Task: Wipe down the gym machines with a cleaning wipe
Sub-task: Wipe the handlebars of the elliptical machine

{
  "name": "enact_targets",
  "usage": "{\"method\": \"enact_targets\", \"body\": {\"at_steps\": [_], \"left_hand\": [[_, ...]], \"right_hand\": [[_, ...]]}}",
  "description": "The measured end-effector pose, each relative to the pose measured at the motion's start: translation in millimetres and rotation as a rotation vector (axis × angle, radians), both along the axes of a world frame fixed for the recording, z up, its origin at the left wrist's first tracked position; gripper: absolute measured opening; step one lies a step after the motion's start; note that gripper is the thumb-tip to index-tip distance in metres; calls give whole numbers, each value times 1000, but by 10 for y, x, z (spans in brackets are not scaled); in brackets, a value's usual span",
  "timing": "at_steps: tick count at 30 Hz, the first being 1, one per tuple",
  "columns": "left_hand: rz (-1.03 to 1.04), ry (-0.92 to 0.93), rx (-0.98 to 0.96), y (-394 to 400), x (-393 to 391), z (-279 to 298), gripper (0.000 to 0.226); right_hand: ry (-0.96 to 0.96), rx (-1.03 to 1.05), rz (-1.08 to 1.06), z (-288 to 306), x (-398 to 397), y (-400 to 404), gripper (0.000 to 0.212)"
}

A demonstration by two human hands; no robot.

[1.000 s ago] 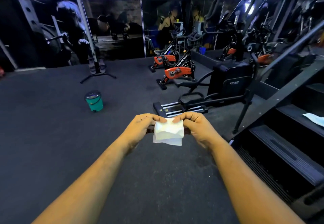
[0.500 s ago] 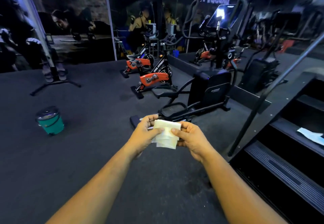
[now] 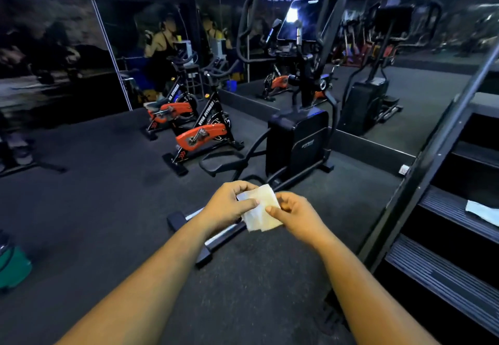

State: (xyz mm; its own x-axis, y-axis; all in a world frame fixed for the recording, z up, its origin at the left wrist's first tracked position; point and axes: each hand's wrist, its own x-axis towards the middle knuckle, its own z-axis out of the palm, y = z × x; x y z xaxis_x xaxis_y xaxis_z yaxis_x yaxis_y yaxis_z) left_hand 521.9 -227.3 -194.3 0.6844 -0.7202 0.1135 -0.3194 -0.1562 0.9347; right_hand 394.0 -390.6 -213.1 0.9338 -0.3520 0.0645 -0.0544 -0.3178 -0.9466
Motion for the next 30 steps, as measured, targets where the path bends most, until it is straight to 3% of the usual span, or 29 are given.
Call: {"method": "enact_targets", "body": {"at_steps": [6, 11, 14, 19, 22, 25, 28, 30], "left_hand": [[70, 358, -71, -840, 904, -148, 45], [87, 590, -140, -1491, 1644, -262, 30], [144, 535, -170, -1927, 2134, -261, 29], [1, 304, -208, -2612, 3201, -366, 56], [-87, 352, -266, -3006, 3848, -455, 65], [-137, 505, -148, -3336, 4204, -590, 88], [-247, 545, -38, -3713, 4465, -594, 54], [-219, 540, -95, -3945, 4612, -509, 27]], "right_hand": [[-50, 351, -129, -10, 1122, -775, 14], [-48, 465, -220, -85, 1932, -1331, 14], [-40, 467, -252, -122, 2382, -1666, 17], [-33, 440, -277, -164, 3186, -2191, 20], [-59, 530, -408, -164, 3784, -2469, 19], [-134, 680, -545, -188, 4278, -2707, 20], [-179, 768, -616, -215, 4650, -2980, 20], [-171, 753, -641, -208, 4772, -3131, 21]]}}
